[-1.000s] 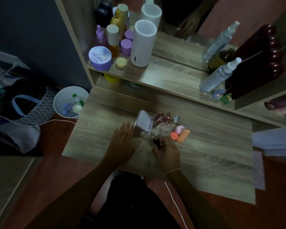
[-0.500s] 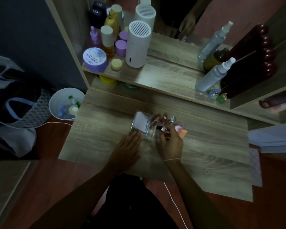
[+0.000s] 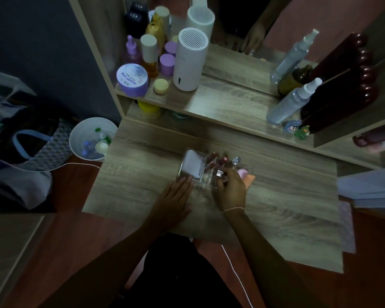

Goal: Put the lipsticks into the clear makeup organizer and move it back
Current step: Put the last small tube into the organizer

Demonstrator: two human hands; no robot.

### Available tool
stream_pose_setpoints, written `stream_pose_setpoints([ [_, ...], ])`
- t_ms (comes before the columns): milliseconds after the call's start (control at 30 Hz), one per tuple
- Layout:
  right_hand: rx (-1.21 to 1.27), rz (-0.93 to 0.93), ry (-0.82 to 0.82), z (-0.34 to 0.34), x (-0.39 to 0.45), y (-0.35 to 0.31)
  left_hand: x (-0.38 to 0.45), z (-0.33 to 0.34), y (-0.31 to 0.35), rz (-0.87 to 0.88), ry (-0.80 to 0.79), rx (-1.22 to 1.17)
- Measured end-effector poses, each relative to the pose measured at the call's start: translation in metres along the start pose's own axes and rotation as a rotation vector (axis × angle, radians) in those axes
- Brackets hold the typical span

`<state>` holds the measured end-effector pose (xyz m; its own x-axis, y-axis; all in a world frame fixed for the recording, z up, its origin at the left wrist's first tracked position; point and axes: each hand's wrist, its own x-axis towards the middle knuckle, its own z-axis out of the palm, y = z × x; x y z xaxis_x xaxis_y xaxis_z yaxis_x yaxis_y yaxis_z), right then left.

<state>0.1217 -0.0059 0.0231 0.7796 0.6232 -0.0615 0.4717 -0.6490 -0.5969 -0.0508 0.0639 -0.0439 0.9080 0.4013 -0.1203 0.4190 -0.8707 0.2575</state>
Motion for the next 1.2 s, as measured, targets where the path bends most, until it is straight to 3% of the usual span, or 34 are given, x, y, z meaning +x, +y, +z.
stream_pose_setpoints([
  [367,0.022,-0.006,-0.009,-0.002,0.002,0.007,0.0,-0.008,0.002,0.018,0.027,0.006],
  [667,-0.027,-0.152,0.012,-0.006,-0.011,0.007,0.009,-0.021,0.016,0.068,0.072,0.004],
  [1033,0.014,-0.156,-0.017,-0.01,-0.013,0.012,0.018,-0.021,0.023,0.069,-0.01,-0.007],
  [1200,0.016,-0.199,0.136,-0.02,-0.041,0.029,0.012,-0.02,0.026,0.039,0.01,-0.05],
])
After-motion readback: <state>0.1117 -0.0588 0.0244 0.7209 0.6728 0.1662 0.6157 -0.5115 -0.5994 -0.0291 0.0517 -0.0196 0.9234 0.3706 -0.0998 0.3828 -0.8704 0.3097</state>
